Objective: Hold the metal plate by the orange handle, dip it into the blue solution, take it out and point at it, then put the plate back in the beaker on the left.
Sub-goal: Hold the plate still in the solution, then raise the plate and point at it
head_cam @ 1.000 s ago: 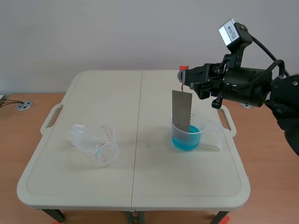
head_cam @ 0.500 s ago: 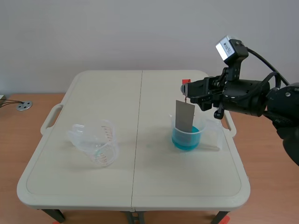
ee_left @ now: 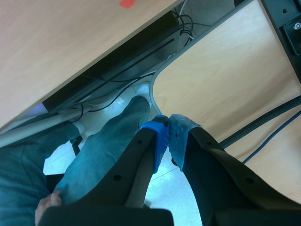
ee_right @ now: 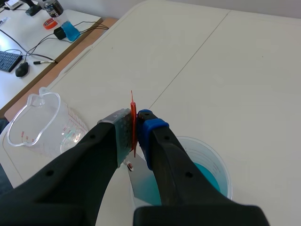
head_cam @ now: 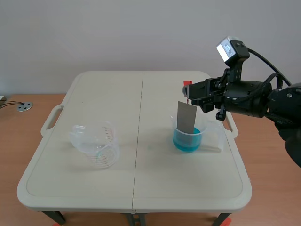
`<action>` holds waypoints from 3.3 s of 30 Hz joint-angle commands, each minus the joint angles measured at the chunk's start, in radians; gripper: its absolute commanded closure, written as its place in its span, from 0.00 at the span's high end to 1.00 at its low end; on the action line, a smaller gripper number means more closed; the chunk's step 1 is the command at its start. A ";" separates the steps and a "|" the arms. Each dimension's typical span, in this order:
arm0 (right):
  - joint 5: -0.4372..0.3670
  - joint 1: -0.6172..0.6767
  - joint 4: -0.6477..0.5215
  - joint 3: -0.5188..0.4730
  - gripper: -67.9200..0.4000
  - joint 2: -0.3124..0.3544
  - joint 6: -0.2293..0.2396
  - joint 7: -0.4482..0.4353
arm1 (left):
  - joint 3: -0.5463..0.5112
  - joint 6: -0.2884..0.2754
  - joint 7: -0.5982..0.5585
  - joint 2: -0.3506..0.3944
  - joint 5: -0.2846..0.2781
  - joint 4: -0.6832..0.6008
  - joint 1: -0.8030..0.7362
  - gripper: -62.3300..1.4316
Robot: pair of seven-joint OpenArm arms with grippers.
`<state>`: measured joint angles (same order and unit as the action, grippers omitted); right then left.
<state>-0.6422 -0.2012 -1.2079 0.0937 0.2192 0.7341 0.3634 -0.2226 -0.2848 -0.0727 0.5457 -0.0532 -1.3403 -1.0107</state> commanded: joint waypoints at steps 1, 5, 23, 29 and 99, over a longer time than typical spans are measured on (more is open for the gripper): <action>0.011 -0.010 -0.005 -0.003 0.03 0.005 0.011 0.004 | -0.002 0.001 -0.006 -0.002 -0.005 -0.008 0.000 0.05; 0.011 -0.010 -0.005 -0.003 0.03 0.005 0.011 0.004 | -0.002 0.001 -0.006 -0.002 -0.006 -0.008 0.000 0.05; 0.011 -0.010 -0.005 -0.003 0.03 0.005 0.011 -0.003 | -0.002 0.001 -0.006 -0.002 -0.006 -0.008 0.000 0.05; 0.011 -0.010 -0.005 -0.003 0.03 0.005 0.011 -0.003 | -0.002 0.001 -0.006 -0.002 -0.006 -0.008 0.000 0.05; -0.386 -0.009 -0.354 -0.119 0.03 0.080 0.011 0.232 | -0.002 0.004 0.010 0.010 -0.006 -0.009 0.017 0.05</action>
<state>-1.0077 -0.1986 -1.5421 -0.0139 0.2859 0.7338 0.6075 -0.2226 -0.2817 -0.0563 0.5495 -0.0532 -1.3403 -0.9901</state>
